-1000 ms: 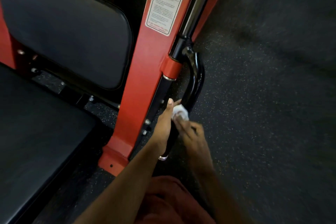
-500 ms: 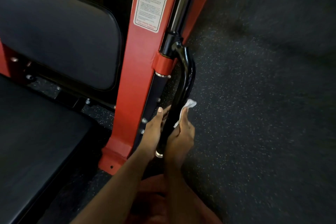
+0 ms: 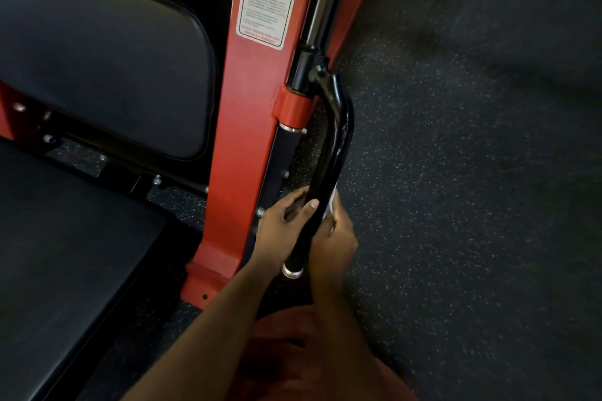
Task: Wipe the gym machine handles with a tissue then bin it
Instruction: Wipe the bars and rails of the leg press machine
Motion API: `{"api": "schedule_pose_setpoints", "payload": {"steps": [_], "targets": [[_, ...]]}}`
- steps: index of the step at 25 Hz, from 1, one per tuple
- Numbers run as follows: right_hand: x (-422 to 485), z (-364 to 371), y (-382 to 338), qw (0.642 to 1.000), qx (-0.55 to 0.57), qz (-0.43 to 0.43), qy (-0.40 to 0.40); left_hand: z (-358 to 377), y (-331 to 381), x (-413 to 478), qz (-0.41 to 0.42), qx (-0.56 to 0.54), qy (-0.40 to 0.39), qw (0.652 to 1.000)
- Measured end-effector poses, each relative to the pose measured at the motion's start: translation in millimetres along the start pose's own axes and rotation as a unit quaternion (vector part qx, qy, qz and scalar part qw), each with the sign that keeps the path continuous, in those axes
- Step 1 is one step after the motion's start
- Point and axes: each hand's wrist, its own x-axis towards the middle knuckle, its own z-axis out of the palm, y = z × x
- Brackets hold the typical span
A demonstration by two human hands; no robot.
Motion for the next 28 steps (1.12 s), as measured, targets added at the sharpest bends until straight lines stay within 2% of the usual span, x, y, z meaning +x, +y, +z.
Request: {"api": "schedule_pose_setpoints", "payload": {"steps": [2,5,8,11,14,21,24,28], "targets": [[-14.0,5.9,26.8,0.998,-0.021,0.015,-0.050,-0.8,-2.7,-0.1,-0.012,-0.008,-0.007,1.000],[-26.0,4.4,49.6,0.994,0.021,0.071,-0.075,-2.3,-6.2,-0.3,-0.008,-0.005,-0.013,1.000],[1.4,-9.2,25.1,0.987,0.099,0.088,-0.088,-4.2,-10.3,2.9,0.004,0.017,-0.008,1.000],[38.8,-17.0,-6.1,0.985,0.110,0.060,-0.120,-3.2,-14.9,5.2,0.015,0.056,0.011,0.998],[32.4,-15.1,-6.0,0.984,0.121,0.062,-0.119,-2.2,-16.4,5.2,0.019,0.064,0.019,0.998],[-19.1,6.1,43.9,0.987,0.044,0.117,-0.102,-2.6,-24.6,5.5,0.018,0.002,-0.004,1.000],[-16.6,-11.0,27.9,0.989,-0.041,0.096,-0.106,-0.5,-18.7,-5.4,0.007,0.005,-0.022,1.000],[-28.1,-44.3,-11.0,0.990,-0.052,0.110,-0.067,-6.9,10.6,-32.1,0.004,0.059,-0.020,0.998]]}}
